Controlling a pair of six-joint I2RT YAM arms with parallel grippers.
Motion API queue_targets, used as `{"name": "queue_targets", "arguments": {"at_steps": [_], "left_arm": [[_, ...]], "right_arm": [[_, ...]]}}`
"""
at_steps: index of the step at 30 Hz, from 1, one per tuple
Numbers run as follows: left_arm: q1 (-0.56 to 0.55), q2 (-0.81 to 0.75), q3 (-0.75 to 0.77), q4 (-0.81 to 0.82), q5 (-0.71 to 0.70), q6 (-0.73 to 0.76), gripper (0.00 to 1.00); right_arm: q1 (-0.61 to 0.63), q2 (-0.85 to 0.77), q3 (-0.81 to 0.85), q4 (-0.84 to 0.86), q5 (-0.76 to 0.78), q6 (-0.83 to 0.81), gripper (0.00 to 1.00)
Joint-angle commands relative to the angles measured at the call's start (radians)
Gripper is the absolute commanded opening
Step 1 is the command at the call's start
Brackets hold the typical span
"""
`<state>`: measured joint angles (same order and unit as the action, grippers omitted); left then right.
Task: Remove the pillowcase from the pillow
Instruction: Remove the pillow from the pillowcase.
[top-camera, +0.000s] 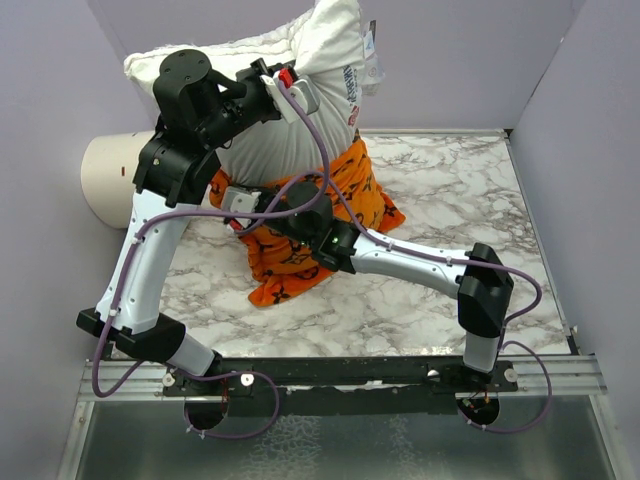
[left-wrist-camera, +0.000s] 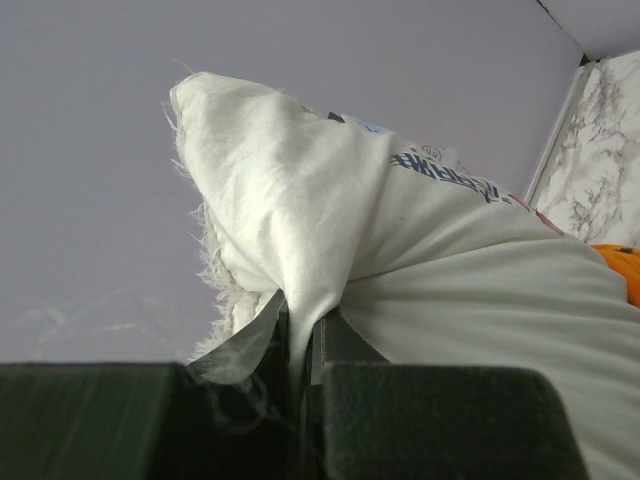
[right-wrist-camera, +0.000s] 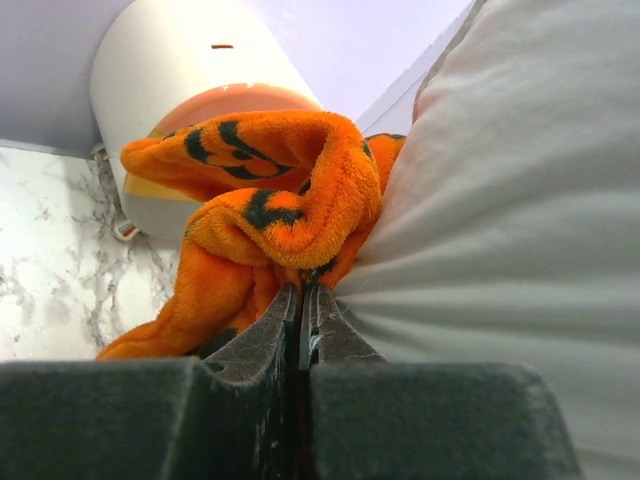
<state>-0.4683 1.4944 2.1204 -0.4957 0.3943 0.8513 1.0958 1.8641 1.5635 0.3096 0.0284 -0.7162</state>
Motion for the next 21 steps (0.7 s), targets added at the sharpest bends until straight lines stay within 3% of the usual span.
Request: {"name": "queue_targets", "arguments": {"at_steps": [1,8,21], "left_arm": [[-0.027,-0.038,0.066,0.346,0.008,0.033,0.0],[-0.054,0.01,0.116,0.424,-0.041,0.036,0.0],[-0.079,0.082,0.236,0.562,-0.07,0.063,0.0]], "right_arm": [[0.013,0.036,-0.122,-0.02,0.0,0.115,0.01],[0.052,0.088,-0.269,0.156,0.078,0.182,0.01],[0.058,0.045,-0.74,0.328,0.153,0.346,0.01]]}}
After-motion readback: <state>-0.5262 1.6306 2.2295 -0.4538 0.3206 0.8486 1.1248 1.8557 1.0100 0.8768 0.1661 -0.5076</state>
